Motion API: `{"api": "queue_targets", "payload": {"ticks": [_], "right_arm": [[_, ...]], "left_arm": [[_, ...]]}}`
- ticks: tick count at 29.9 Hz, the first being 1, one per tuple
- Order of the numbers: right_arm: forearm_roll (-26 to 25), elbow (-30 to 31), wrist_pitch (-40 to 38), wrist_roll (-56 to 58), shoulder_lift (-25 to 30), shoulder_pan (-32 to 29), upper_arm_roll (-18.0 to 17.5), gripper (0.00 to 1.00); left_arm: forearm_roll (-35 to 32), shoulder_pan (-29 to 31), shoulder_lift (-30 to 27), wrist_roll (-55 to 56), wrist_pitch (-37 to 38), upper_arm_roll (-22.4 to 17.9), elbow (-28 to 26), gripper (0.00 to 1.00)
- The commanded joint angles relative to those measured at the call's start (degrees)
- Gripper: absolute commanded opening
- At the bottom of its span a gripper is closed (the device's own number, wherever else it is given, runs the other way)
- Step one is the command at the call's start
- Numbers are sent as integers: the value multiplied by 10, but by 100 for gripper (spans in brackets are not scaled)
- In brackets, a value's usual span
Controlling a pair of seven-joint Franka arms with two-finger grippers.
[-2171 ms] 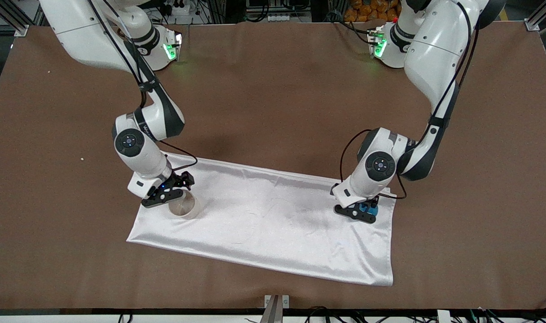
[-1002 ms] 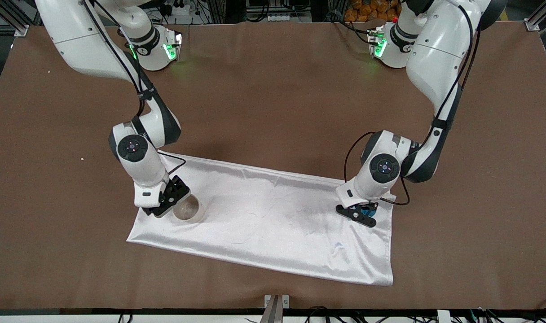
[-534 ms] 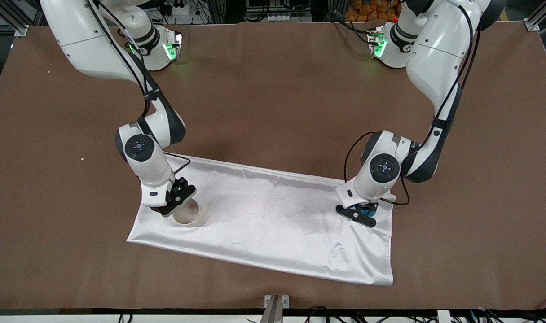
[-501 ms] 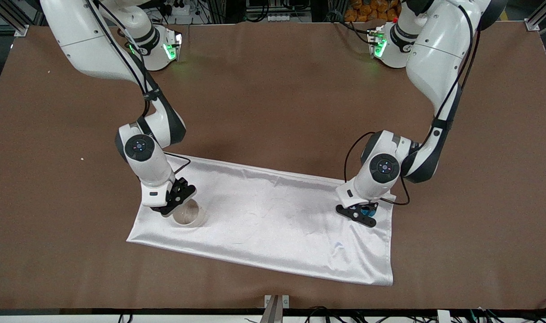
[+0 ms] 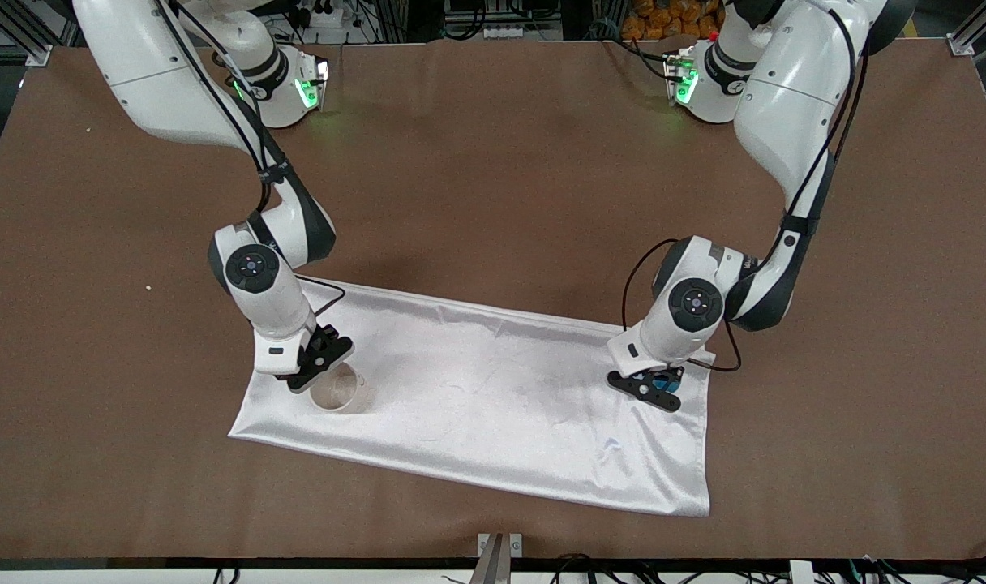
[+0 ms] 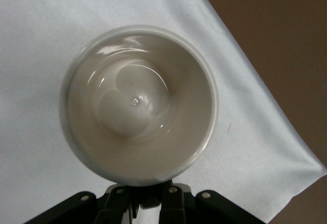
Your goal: Place blue cup into white mug on table
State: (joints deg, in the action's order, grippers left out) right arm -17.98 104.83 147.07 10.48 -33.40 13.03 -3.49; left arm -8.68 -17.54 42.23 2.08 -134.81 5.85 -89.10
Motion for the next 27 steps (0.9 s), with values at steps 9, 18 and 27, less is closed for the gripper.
{"api": "queue_targets", "payload": {"ticks": [9, 18, 27], "right_arm": [[3, -6, -133, -385, 33, -5, -84, 0], [111, 29, -160, -429, 83, -4, -111, 0], [158, 123, -154, -524, 177, 9, -156, 0]], "left_arm": [[-4, 15, -49, -1, 31, 0, 2, 0], [-3, 18, -104, 13, 84, 0, 2, 0], [-4, 19, -153, 46, 141, 0, -1, 0]]}}
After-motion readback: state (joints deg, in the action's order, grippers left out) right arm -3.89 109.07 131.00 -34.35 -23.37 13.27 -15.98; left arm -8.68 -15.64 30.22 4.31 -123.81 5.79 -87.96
